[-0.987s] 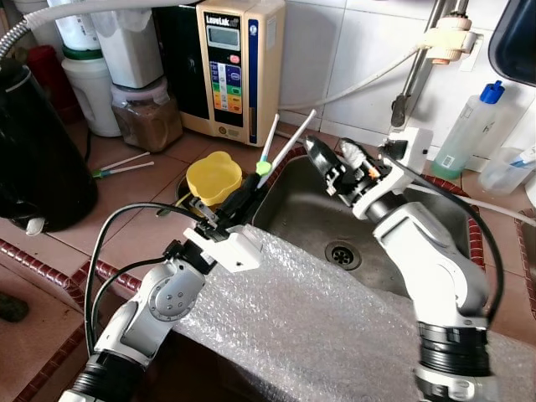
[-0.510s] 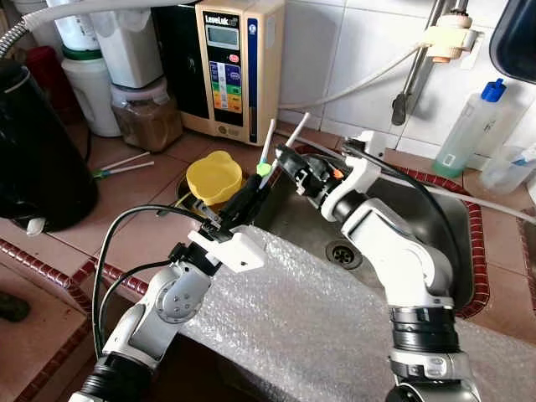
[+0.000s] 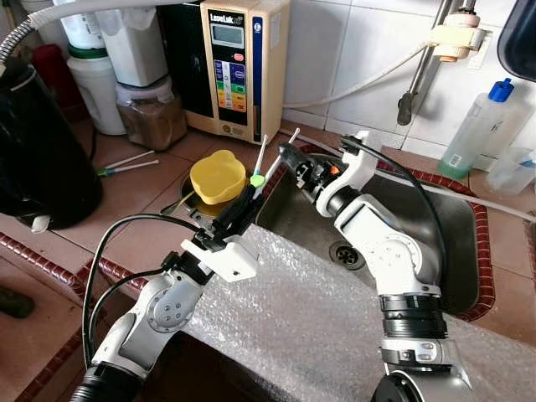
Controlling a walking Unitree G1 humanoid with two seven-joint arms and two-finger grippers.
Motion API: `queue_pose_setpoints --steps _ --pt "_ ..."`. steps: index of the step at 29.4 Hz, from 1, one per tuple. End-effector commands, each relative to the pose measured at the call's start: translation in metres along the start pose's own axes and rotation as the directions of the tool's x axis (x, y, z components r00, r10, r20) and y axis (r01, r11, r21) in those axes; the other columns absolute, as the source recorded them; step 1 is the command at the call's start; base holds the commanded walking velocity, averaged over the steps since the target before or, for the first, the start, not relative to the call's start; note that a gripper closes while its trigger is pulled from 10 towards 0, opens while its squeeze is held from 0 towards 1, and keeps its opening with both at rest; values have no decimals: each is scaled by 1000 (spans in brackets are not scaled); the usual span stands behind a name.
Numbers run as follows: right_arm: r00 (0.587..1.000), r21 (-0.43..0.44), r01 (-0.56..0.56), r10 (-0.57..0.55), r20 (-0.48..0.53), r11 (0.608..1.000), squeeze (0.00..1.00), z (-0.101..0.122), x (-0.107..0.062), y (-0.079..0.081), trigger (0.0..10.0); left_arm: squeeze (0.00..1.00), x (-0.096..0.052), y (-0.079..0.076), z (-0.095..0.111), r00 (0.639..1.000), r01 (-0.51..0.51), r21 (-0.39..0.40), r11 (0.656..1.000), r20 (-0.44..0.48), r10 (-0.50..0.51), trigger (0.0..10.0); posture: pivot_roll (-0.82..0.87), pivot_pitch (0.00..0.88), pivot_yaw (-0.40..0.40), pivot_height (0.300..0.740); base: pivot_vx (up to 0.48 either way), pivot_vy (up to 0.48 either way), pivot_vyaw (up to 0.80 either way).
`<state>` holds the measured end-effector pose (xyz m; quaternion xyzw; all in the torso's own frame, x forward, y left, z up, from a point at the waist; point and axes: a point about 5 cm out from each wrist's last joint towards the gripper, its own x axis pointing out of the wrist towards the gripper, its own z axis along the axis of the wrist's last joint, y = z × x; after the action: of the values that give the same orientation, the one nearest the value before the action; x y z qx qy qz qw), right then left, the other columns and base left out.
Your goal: Kitchen organization
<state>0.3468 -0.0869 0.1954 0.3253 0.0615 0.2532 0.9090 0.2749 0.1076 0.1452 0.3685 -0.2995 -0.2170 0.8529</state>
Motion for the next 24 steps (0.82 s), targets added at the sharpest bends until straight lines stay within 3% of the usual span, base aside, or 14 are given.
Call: queue_pose_setpoints --steps 1,12,13,24 --pt "999 50 -31 33 -33 998 0 -6 0 2 10000 0 4 1 6 999 1 -2 1000 35 -1 10000 97 0 18 740 0 0 0" --pt "992 65 -84 89 -85 994 0 -18 4 12 10000 0 6 2 7 999 14 3 1000 45 -15 10000 103 0 25 740 0 0 0" --pt "993 66 -77 83 -85 995 0 -18 4 11 0 0 6 2 7 999 19 7 1000 50 -19 10000 104 0 25 740 0 0 0" --pt "995 52 -71 75 -60 996 0 -13 6 10 0 0 7 0 7 997 39 0 999 60 -39 10000 101 0 31 740 0 0 0"
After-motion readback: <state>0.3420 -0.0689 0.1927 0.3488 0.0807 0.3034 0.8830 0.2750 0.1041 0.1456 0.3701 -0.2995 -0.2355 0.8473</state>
